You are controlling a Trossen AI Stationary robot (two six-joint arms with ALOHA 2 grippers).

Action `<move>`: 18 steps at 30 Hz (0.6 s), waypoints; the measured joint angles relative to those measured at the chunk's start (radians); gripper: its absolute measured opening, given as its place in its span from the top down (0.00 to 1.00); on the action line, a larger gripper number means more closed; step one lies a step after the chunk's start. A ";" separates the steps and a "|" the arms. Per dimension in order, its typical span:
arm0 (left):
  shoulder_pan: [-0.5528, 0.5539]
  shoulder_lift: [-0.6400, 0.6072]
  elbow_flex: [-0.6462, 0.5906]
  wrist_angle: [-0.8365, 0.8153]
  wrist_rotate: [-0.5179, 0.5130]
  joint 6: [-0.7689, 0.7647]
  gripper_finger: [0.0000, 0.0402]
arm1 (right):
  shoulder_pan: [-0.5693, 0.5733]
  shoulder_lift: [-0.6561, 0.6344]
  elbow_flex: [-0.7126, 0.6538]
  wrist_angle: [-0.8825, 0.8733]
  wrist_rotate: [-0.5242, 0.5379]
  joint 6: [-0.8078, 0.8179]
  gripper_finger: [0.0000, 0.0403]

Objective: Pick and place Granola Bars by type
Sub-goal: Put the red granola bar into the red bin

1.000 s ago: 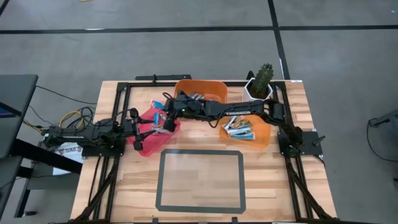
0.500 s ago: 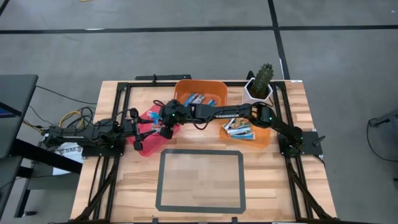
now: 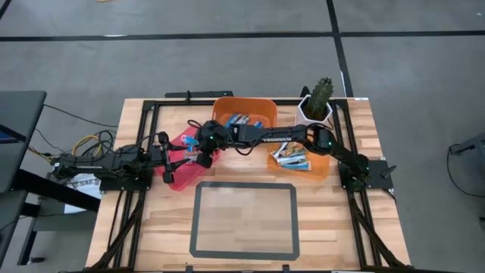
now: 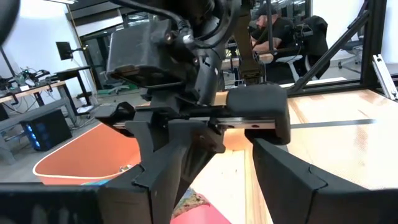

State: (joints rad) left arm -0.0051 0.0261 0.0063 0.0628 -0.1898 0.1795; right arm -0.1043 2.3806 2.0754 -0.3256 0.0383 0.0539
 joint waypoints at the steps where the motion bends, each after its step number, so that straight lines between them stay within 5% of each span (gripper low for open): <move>1: 0.000 0.000 0.000 0.000 0.000 0.000 0.52 | -0.002 0.000 0.000 -0.004 0.000 0.000 0.91; 18: 0.000 0.000 0.000 0.000 0.000 0.000 0.52 | -0.003 0.000 -0.001 -0.013 0.010 0.000 0.83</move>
State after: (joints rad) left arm -0.0050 0.0261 0.0063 0.0628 -0.1896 0.1795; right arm -0.1074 2.3802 2.0747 -0.3382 0.0480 0.0540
